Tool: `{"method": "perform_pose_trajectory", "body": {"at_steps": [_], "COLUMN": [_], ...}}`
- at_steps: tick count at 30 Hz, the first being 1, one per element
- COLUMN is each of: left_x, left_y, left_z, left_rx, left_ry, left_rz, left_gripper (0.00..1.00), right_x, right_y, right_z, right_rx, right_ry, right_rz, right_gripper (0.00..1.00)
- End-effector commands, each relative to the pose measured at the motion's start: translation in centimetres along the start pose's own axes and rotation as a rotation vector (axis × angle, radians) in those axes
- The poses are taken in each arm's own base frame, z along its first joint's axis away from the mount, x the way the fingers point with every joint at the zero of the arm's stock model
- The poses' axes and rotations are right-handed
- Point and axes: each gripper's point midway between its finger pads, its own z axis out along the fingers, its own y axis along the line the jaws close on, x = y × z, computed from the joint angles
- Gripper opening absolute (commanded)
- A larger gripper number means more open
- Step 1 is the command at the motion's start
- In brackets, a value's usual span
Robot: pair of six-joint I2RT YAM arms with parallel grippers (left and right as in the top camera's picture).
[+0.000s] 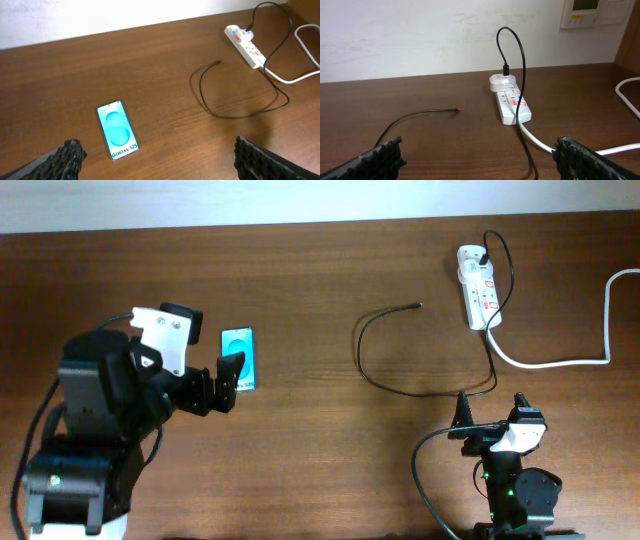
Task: Plug charger to phone and switch on socket
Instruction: 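Move the left gripper down over the Galaxy S25 phone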
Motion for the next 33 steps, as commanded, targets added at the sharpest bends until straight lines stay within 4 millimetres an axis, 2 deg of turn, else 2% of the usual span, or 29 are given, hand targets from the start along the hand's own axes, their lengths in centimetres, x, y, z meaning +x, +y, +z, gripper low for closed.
{"method": "perform_pose_trajectory", "body": {"at_steps": [1,3,5,8,10,11,16,19,21,24,33], "left_x": [-0.4,-0.5,0.4,2.1,2.9,3.9,8.2,10.5,12.4,14.7,19.3], "left_y": [1.6,2.5,4.8,6.7,7.5,8.2,9.7,9.3,8.8,9.1,10.2], "left_z": [2.0,4.8,7.9,11.0,12.3,13.4,17.5,20.4,21.6,22.8,25.6], "left_rx": [-0.051,-0.056,-0.139,-0.206,-0.239,-0.263,-0.310,-0.307,-0.296,-0.305,-0.334], "left_ry": [0.050,0.115,0.196,0.284,0.321,0.358,0.512,0.585,0.652,0.720,0.829], "left_rz": [-0.126,-0.207,-0.280,-0.336,-0.347,-0.357,-0.366,-0.332,-0.288,-0.298,-0.298], "left_gripper": [0.99,0.99,0.99,0.99,0.99,0.99,0.99,0.99,0.99,0.99,0.99], "right_x": [0.3,0.3,0.3,0.3,0.3,0.3,0.3,0.3,0.3,0.3,0.3], "right_y": [0.2,0.2,0.2,0.2,0.2,0.2,0.2,0.2,0.2,0.2,0.2], "right_z": [0.0,0.0,0.0,0.0,0.0,0.0,0.0,0.0,0.0,0.0,0.0], "right_rx": [-0.008,-0.008,-0.008,-0.008,-0.008,-0.008,-0.008,-0.008,-0.008,-0.008,-0.008], "right_ry": [0.005,0.005,0.005,0.005,0.005,0.005,0.005,0.005,0.005,0.005,0.005], "right_rz": [-0.008,-0.008,-0.008,-0.008,-0.008,-0.008,-0.008,-0.008,-0.008,-0.008,-0.008], "right_gripper": [0.98,0.98,0.98,0.98,0.98,0.98,0.98,0.98,0.98,0.98,0.98]}}
